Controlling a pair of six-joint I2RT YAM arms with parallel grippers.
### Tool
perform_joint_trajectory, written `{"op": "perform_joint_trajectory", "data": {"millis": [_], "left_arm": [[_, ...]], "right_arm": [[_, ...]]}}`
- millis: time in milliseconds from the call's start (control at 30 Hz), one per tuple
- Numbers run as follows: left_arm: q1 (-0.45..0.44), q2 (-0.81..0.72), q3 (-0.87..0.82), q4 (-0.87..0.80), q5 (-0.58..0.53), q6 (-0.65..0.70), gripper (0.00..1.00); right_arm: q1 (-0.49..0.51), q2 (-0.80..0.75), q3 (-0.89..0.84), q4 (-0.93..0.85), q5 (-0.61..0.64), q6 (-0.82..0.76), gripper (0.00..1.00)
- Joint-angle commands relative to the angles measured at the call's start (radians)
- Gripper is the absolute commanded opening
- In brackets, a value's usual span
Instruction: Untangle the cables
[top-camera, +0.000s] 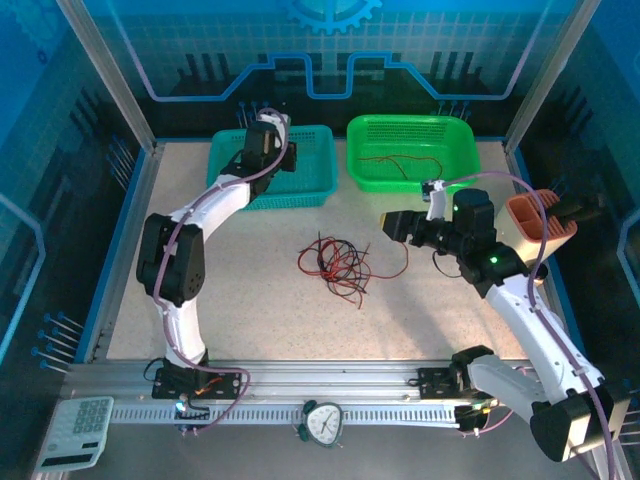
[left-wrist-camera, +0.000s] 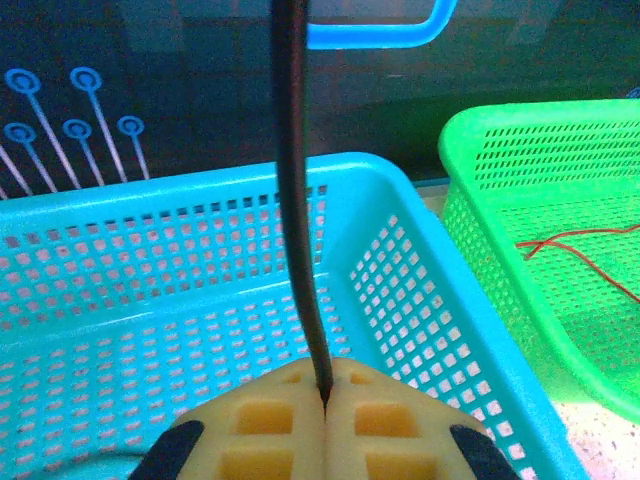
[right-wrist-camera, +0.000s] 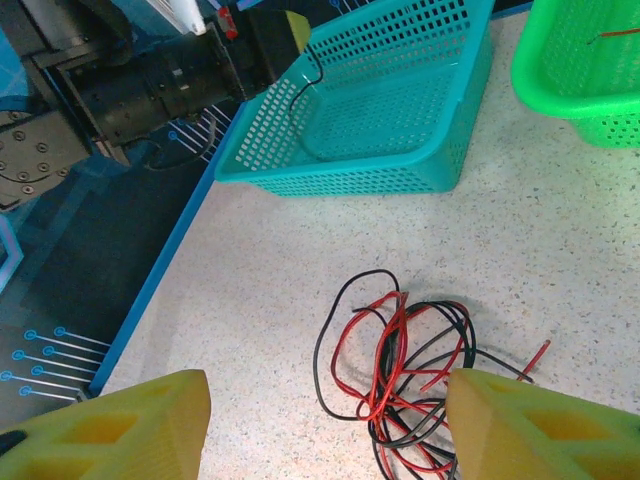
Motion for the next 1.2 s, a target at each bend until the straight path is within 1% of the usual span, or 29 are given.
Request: {"op": "perform_joint_trajectory", "data": {"millis": [0, 133, 267, 333, 433, 500, 567, 633, 733, 833, 900, 1033, 1167], "left_arm": [[0.030, -0.076, 0.008, -0.044, -0.025, 0.023, 0.00], [0.042, -0.039, 0.063, -0.164, -0.060, 0.044, 0.00], [0.043, 0.030, 0.149, -0.285, -0.079, 0.061, 0.00], [0.043, 0.074, 0.206, -0.348, -0.081, 0.069, 0.00], [0.043, 0.153, 0.323, -0.466, -0.073, 0.084, 0.04], [0.042, 0.210, 0.410, -0.558, -0.064, 0.090, 0.05], [0.042, 0.251, 0.465, -0.621, -0.064, 0.089, 0.05], [0.042, 0.278, 0.481, -0.651, -0.067, 0.085, 0.06], [0.042, 0.293, 0.466, -0.666, -0.055, 0.082, 0.13], [0.042, 0.309, 0.468, -0.692, -0.049, 0.087, 0.23], [0.042, 0.321, 0.482, -0.716, -0.054, 0.090, 0.36], [0.042, 0.331, 0.504, -0.740, -0.052, 0.093, 0.56], [0.042, 0.320, 0.525, -0.754, -0.043, 0.096, 0.63]], "right_arm": [[-0.011, 0.010, -0.023, -0.004, 0.014, -0.014, 0.65], [-0.010, 0.017, -0.043, 0.001, 0.017, -0.010, 0.64], [-0.008, 0.021, -0.043, 0.002, 0.017, -0.009, 0.64], [-0.006, 0.020, -0.040, -0.004, 0.018, -0.011, 0.64], [-0.007, 0.013, -0.037, -0.015, 0.026, -0.017, 0.64], [-0.007, 0.011, -0.038, -0.016, 0.030, -0.017, 0.64], [-0.007, 0.011, -0.040, -0.013, 0.031, -0.015, 0.64], [-0.006, 0.013, -0.046, -0.007, 0.030, -0.011, 0.64], [-0.005, 0.012, -0.052, -0.002, 0.032, -0.008, 0.64], [-0.004, 0.015, -0.053, 0.002, 0.034, -0.009, 0.64], [-0.003, 0.017, -0.054, 0.005, 0.034, -0.008, 0.64], [0.001, 0.025, -0.054, 0.010, 0.034, -0.003, 0.64], [0.005, 0.025, -0.054, 0.010, 0.037, -0.003, 0.64]]}}
